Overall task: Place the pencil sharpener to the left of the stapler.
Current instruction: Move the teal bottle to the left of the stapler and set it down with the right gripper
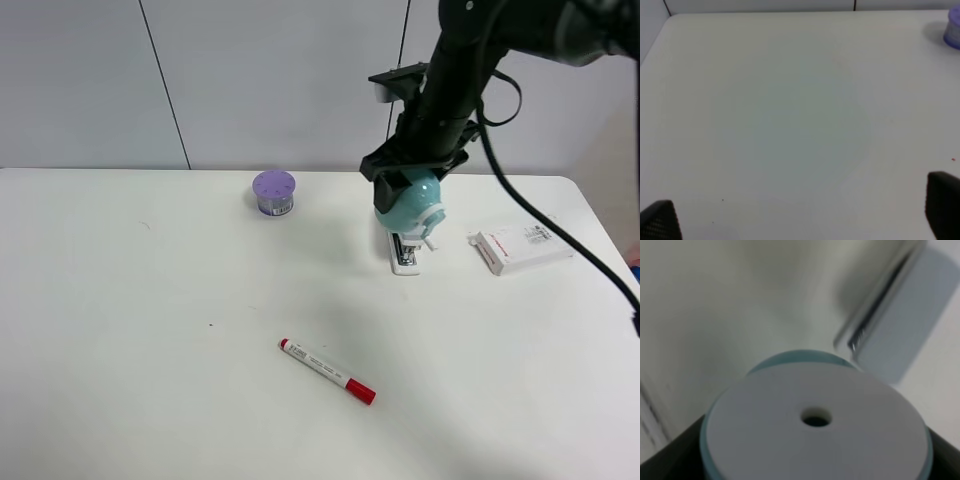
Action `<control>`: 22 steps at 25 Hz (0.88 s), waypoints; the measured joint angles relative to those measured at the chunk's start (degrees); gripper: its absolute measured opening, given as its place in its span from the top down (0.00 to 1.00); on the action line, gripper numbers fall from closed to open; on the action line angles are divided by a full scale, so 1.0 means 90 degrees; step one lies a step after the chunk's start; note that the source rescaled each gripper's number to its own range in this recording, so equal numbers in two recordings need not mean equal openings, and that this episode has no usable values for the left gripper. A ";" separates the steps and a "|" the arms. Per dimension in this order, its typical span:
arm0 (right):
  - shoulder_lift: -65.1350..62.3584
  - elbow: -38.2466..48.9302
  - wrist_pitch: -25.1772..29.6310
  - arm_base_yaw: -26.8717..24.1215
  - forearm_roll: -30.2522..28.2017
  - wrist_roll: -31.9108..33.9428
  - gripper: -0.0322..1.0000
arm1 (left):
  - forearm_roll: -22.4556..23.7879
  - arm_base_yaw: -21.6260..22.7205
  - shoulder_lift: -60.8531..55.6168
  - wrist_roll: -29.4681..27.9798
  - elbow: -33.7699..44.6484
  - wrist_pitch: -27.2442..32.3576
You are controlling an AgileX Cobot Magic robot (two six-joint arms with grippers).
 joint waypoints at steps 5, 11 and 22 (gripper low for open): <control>0.1153 -0.1171 -0.0006 0.0110 0.0037 0.0413 0.97 | 0.0000 0.0000 0.0000 0.0000 0.0000 0.0000; 0.2227 -0.2226 -0.0006 0.0110 0.0333 0.1167 0.97 | 0.0000 0.0000 0.0000 0.0000 0.0000 0.0000; 0.3032 -0.2575 -0.0005 0.0112 0.0543 0.1592 0.97 | 0.0000 0.0000 0.0000 0.0000 0.0000 0.0000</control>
